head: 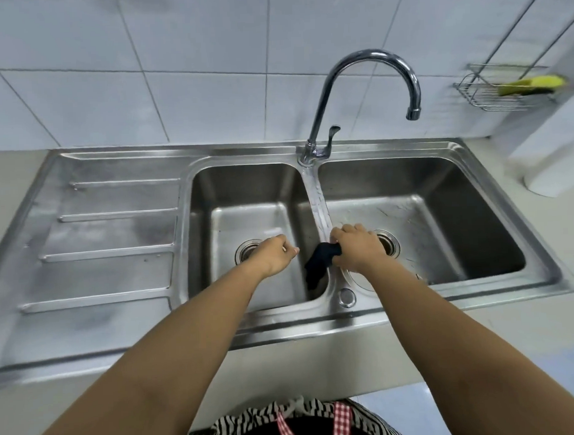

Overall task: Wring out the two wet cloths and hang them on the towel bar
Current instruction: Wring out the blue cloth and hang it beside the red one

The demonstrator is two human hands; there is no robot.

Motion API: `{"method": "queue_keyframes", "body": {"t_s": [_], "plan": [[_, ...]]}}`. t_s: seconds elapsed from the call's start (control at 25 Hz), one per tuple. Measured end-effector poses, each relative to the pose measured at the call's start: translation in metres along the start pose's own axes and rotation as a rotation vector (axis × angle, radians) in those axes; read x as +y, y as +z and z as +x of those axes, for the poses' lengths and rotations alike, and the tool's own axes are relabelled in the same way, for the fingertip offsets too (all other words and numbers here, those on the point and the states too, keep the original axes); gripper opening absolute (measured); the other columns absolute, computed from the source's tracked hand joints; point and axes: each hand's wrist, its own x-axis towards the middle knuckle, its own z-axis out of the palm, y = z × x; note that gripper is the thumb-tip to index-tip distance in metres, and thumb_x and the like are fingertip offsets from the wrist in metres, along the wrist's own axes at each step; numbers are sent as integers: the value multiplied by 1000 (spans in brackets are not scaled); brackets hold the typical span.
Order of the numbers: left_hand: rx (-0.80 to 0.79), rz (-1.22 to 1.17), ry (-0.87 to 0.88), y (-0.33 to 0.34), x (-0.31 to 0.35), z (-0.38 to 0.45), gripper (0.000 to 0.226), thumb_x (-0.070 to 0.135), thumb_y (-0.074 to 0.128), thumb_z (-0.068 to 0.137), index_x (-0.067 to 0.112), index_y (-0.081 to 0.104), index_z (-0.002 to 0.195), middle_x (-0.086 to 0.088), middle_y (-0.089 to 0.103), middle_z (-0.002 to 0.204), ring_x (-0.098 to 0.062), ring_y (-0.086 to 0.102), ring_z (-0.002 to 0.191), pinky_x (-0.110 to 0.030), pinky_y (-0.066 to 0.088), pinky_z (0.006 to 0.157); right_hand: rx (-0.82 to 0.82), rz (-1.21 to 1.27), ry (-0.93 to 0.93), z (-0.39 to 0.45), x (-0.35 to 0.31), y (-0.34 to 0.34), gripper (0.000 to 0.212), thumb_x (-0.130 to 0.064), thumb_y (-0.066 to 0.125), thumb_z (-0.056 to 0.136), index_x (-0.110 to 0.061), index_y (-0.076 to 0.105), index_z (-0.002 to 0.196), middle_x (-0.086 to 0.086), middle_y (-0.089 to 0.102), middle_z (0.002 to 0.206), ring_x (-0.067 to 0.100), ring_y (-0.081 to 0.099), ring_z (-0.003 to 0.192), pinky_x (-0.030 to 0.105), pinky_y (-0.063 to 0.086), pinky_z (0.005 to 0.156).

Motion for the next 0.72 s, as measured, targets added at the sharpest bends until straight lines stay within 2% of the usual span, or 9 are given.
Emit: {"method": "queue_keyframes", "body": {"t_s": [0.16, 0.32, 0.4, 0.44, 0.52, 0.64, 0.72], "plan": [[-24, -31, 2, 20, 12, 2, 30, 33, 57, 93, 16, 55, 118, -8, 64, 112, -27, 61, 103, -31, 45, 86, 138, -108, -110, 5, -3, 7, 34, -34, 56, 84, -20, 57, 114, 3, 56, 118, 26, 46, 113, 38, 36, 88], [-29, -21, 45, 12, 14, 7, 66, 30, 68, 86, 29, 34, 143, -8, 51, 131, -27, 54, 115, -35, 44, 98, 204, 81, -166, 16, -11, -7, 28, -31, 56, 83, -16, 58, 107, 5, 59, 111, 28, 50, 107, 38, 38, 84], [21, -4, 50, 2, 13, 16, 79, 32, 72, 81, 31, 29, 147, -9, 43, 139, -29, 47, 125, -40, 40, 105, 277, 212, -211, 26, -21, -25, 26, -29, 57, 82, -15, 57, 104, 6, 61, 106, 29, 52, 102, 38, 40, 82], [63, -14, 64, -5, 13, 19, 78, 34, 72, 79, 30, 32, 145, -10, 45, 140, -30, 47, 127, -42, 40, 105, 304, 270, -238, 30, -28, -35, 25, -28, 58, 81, -15, 57, 103, 7, 62, 104, 30, 52, 100, 38, 42, 81], [200, -95, 110, -19, 15, 24, 60, 31, 70, 80, 23, 46, 134, -11, 55, 131, -29, 52, 121, -42, 43, 101, 323, 361, -283, 38, -39, -54, 22, -25, 60, 80, -15, 57, 99, 8, 62, 101, 29, 54, 96, 36, 44, 76], [388, -148, 180, -37, 20, 22, 28, 24, 67, 85, 15, 57, 109, -7, 65, 106, -24, 60, 99, -36, 48, 84, 309, 464, -286, 44, -47, -70, 19, -21, 60, 80, -15, 56, 98, 6, 62, 97, 26, 57, 89, 29, 36, 67], [407, -227, 206, -47, 21, 18, 20, 24, 66, 86, 13, 57, 100, -3, 62, 92, -17, 57, 85, -31, 42, 76, 288, 551, -250, 47, -51, -75, 19, -20, 59, 80, -16, 57, 98, 4, 65, 94, 24, 59, 87, 32, 42, 69]]}}
